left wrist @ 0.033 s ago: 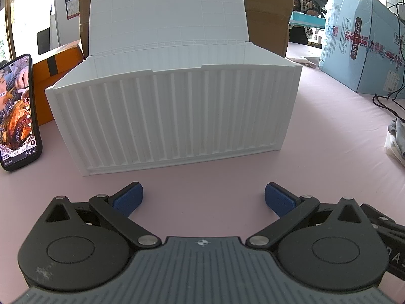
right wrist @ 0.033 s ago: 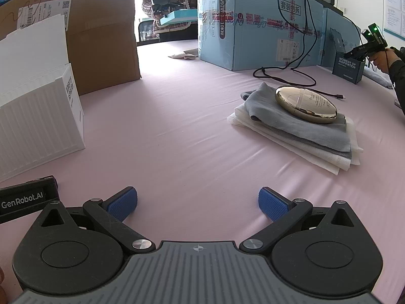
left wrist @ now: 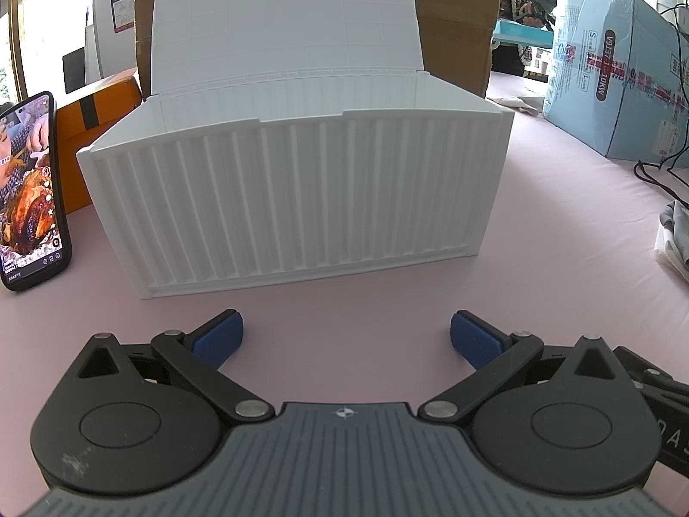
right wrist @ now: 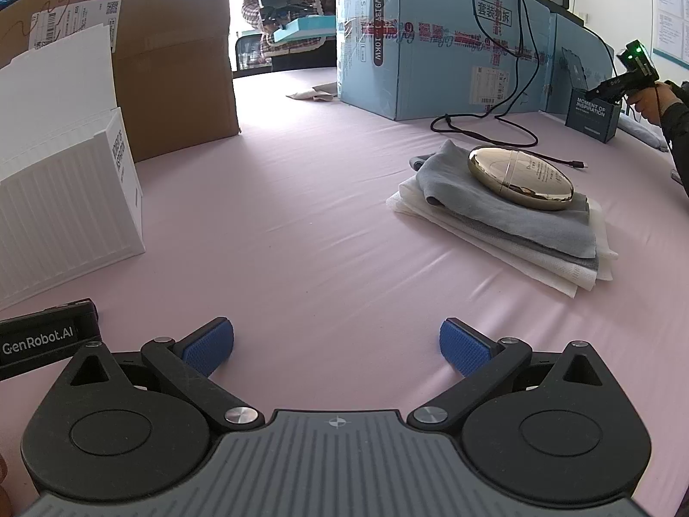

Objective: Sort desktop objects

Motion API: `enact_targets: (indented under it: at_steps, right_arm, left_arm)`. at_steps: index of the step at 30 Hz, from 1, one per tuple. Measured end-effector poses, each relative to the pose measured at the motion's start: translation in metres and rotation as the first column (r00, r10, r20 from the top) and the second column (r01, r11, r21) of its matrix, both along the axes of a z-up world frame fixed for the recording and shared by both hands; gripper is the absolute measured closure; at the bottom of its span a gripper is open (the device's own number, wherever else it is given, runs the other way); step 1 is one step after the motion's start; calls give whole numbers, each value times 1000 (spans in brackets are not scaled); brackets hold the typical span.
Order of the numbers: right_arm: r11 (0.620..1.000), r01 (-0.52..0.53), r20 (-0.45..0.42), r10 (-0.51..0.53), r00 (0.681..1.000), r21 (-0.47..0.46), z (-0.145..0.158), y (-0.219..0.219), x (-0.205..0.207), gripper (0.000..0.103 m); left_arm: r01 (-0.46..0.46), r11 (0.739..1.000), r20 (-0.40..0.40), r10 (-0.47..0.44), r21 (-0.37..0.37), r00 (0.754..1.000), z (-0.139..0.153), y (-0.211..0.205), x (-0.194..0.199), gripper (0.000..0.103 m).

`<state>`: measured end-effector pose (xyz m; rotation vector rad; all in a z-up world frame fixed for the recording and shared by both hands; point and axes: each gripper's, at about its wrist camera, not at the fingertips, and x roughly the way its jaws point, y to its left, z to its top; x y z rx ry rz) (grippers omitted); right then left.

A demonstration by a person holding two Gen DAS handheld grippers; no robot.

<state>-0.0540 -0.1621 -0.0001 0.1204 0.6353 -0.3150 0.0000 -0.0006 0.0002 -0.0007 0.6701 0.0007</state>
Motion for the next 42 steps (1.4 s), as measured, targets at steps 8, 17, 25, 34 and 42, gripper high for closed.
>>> enact_targets:
  at_steps: [8,17,25,34,42]
  right_arm:
    - [1000,-1,0,1,1000,2,0,3,1,0]
    - [1000,-3,0,3,1000,4,-1,7,1,0]
    - [998,-30,43,27,999,61,3,2,-4,0]
    - [963,-125,316,44,948,240,19,-38,-37,0]
    - [998,-24,618,-22,786,65,61,-111,-77,0]
  left_arm:
    - [0,1000,0,0,6,1000,0,-2,0,0]
    - [-3,1000,3,3,20,1000,2,-4,0,0]
    - [1,1000,13,-1,-14,1000,5,1,-7,0]
    - [175,984,178,-170,-13,969,27,-8,-39,0]
    - [234,962,197,-205,-139,959,78,-54,-13,0]
